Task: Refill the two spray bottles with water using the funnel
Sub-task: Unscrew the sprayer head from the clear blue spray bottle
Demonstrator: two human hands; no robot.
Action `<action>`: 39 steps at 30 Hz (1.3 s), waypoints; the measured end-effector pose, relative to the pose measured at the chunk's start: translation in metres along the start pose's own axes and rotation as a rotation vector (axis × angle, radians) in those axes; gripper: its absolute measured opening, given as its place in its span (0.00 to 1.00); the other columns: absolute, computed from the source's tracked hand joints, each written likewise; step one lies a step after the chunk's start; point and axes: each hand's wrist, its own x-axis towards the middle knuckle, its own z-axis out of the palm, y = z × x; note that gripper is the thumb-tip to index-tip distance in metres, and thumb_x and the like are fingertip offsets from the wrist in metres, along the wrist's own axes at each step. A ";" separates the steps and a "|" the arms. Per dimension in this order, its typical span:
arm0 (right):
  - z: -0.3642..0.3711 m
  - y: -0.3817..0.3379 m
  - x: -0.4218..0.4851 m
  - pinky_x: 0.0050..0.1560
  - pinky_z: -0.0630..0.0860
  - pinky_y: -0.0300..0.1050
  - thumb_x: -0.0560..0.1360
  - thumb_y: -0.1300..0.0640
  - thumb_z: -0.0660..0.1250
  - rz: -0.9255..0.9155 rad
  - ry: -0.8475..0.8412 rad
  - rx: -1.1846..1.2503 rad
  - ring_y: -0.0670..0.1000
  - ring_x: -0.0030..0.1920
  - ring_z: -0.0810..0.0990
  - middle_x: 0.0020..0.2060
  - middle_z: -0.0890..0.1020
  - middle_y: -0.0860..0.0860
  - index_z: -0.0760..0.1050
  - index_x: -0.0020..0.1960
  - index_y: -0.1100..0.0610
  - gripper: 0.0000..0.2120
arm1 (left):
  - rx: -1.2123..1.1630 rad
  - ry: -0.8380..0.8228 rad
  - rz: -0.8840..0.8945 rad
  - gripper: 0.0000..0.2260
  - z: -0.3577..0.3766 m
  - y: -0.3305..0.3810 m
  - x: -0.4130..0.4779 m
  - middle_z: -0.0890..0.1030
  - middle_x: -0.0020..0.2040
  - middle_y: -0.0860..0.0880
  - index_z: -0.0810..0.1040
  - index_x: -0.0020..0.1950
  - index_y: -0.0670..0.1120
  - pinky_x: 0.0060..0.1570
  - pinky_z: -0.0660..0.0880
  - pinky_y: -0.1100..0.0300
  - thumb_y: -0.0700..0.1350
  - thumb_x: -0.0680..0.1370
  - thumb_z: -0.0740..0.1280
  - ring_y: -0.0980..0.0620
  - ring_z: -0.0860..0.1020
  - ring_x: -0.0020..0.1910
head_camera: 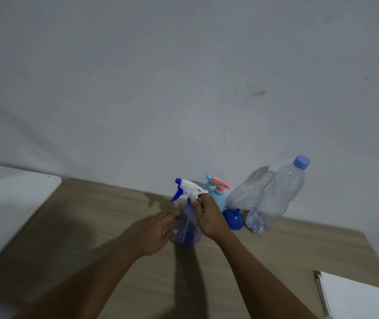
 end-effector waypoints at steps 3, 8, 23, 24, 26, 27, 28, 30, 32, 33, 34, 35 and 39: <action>-0.028 -0.018 -0.016 0.49 0.79 0.49 0.84 0.46 0.55 -0.053 0.000 0.051 0.50 0.46 0.80 0.46 0.80 0.51 0.71 0.55 0.49 0.10 | -0.209 0.030 0.011 0.29 0.001 0.031 -0.019 0.70 0.73 0.57 0.62 0.78 0.52 0.63 0.62 0.79 0.49 0.79 0.68 0.66 0.70 0.67; -0.071 -0.050 -0.036 0.43 0.72 0.43 0.84 0.44 0.53 -0.085 0.011 0.055 0.48 0.41 0.76 0.43 0.79 0.49 0.71 0.52 0.50 0.13 | -0.690 0.003 -0.052 0.31 -0.003 0.086 -0.039 0.69 0.74 0.57 0.58 0.78 0.57 0.64 0.75 0.61 0.43 0.80 0.68 0.61 0.72 0.70; -0.152 -0.082 -0.116 0.46 0.83 0.40 0.81 0.55 0.66 -0.289 0.178 0.416 0.47 0.57 0.81 0.56 0.80 0.49 0.69 0.57 0.51 0.08 | -0.877 0.092 -0.034 0.34 -0.032 0.194 -0.070 0.72 0.71 0.51 0.62 0.74 0.66 0.52 0.83 0.46 0.49 0.74 0.74 0.45 0.79 0.64; -0.158 -0.081 -0.118 0.43 0.81 0.37 0.81 0.56 0.65 -0.298 0.153 0.416 0.48 0.56 0.82 0.57 0.81 0.49 0.70 0.58 0.50 0.07 | -0.877 0.081 -0.030 0.34 -0.033 0.198 -0.072 0.72 0.71 0.51 0.62 0.74 0.67 0.52 0.83 0.46 0.48 0.74 0.74 0.45 0.79 0.64; -0.167 -0.081 -0.123 0.37 0.78 0.33 0.82 0.57 0.64 -0.296 0.113 0.428 0.48 0.53 0.82 0.57 0.81 0.51 0.74 0.61 0.52 0.08 | -0.879 0.063 -0.031 0.34 -0.031 0.203 -0.076 0.72 0.71 0.50 0.61 0.75 0.66 0.52 0.82 0.44 0.46 0.76 0.73 0.47 0.80 0.63; -0.169 -0.082 -0.126 0.35 0.76 0.32 0.82 0.57 0.64 -0.293 0.097 0.441 0.48 0.51 0.82 0.58 0.81 0.52 0.75 0.62 0.53 0.09 | -0.882 0.054 -0.037 0.34 -0.029 0.205 -0.077 0.72 0.71 0.51 0.61 0.75 0.66 0.51 0.82 0.43 0.44 0.76 0.73 0.48 0.80 0.62; -0.171 -0.081 -0.127 0.34 0.76 0.32 0.82 0.58 0.64 -0.294 0.088 0.450 0.48 0.50 0.81 0.57 0.82 0.52 0.76 0.62 0.54 0.09 | -0.879 0.041 -0.047 0.35 -0.028 0.208 -0.079 0.72 0.70 0.51 0.60 0.76 0.67 0.50 0.83 0.42 0.44 0.77 0.73 0.48 0.81 0.61; -0.171 -0.078 -0.130 0.36 0.76 0.31 0.82 0.59 0.64 -0.310 0.097 0.432 0.46 0.53 0.81 0.58 0.82 0.51 0.76 0.61 0.55 0.09 | -0.879 0.025 -0.074 0.35 -0.025 0.213 -0.082 0.71 0.71 0.51 0.59 0.76 0.66 0.47 0.83 0.44 0.43 0.77 0.72 0.48 0.81 0.60; -0.168 -0.075 -0.131 0.43 0.79 0.34 0.82 0.60 0.63 -0.318 0.109 0.398 0.45 0.56 0.80 0.60 0.80 0.49 0.76 0.62 0.55 0.09 | -0.898 0.029 -0.083 0.35 -0.022 0.218 -0.084 0.70 0.71 0.51 0.58 0.76 0.67 0.48 0.83 0.44 0.43 0.78 0.71 0.46 0.79 0.62; -0.167 -0.074 -0.131 0.47 0.81 0.36 0.82 0.60 0.63 -0.309 0.115 0.392 0.45 0.57 0.79 0.60 0.80 0.49 0.75 0.62 0.54 0.10 | -0.901 0.033 -0.083 0.35 -0.021 0.220 -0.084 0.70 0.71 0.52 0.59 0.74 0.69 0.48 0.83 0.44 0.44 0.77 0.72 0.46 0.79 0.62; -0.165 -0.073 -0.132 0.50 0.81 0.38 0.83 0.59 0.62 -0.298 0.119 0.387 0.45 0.57 0.79 0.60 0.79 0.49 0.75 0.63 0.54 0.10 | -0.892 0.042 -0.083 0.35 -0.021 0.221 -0.085 0.71 0.70 0.53 0.59 0.73 0.70 0.49 0.83 0.45 0.46 0.76 0.73 0.46 0.79 0.63; -0.164 -0.073 -0.134 0.50 0.81 0.39 0.83 0.59 0.63 -0.293 0.119 0.386 0.44 0.57 0.79 0.60 0.79 0.48 0.74 0.63 0.54 0.10 | -0.882 0.052 -0.080 0.36 -0.020 0.221 -0.086 0.71 0.70 0.53 0.60 0.71 0.72 0.49 0.83 0.45 0.47 0.74 0.75 0.46 0.79 0.63; -0.159 -0.078 -0.138 0.47 0.80 0.36 0.80 0.55 0.67 -0.331 0.147 0.387 0.44 0.55 0.79 0.56 0.80 0.48 0.74 0.59 0.55 0.09 | -0.842 0.082 -0.081 0.39 -0.019 0.216 -0.091 0.73 0.69 0.55 0.61 0.70 0.74 0.49 0.83 0.43 0.49 0.70 0.78 0.46 0.79 0.63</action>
